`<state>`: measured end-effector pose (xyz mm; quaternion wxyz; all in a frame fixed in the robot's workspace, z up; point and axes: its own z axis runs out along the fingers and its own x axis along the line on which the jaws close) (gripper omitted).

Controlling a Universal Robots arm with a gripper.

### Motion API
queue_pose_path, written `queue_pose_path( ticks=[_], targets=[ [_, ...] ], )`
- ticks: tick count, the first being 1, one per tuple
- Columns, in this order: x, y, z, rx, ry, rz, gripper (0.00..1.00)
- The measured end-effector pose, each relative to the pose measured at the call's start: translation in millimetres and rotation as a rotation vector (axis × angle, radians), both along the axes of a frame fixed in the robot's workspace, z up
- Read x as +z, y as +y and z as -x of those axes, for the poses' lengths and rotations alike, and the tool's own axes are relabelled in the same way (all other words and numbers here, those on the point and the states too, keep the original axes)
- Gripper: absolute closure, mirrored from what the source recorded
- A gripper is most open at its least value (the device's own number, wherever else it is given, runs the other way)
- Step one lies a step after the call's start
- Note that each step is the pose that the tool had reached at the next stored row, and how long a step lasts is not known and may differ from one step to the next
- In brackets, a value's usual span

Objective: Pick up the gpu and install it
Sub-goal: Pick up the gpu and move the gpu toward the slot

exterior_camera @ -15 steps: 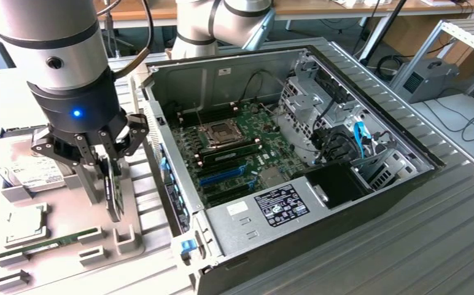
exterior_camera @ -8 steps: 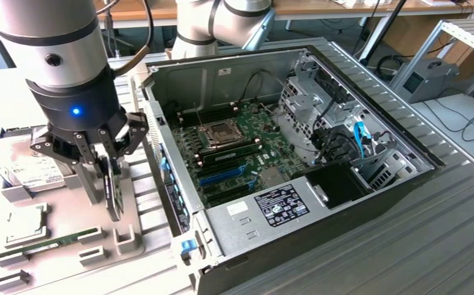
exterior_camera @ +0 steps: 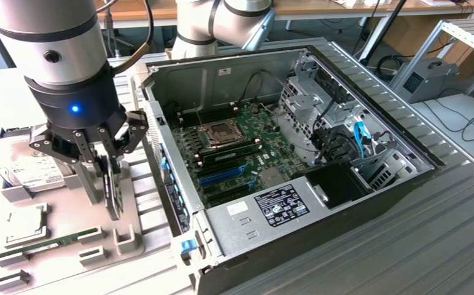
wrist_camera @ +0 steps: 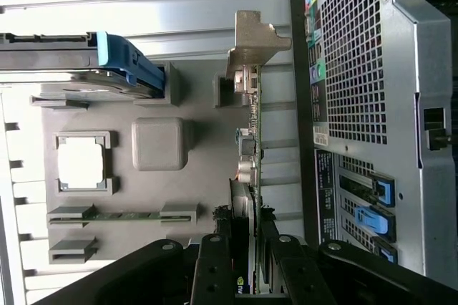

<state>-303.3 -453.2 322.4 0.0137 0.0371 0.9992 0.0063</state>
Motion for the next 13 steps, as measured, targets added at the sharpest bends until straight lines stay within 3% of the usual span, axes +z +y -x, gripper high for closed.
queue_pose_path(
  ticks=[13],
  targets=[
    [6.4,0.0,0.0,0.000,0.0000,0.0000,0.74]
  ],
)
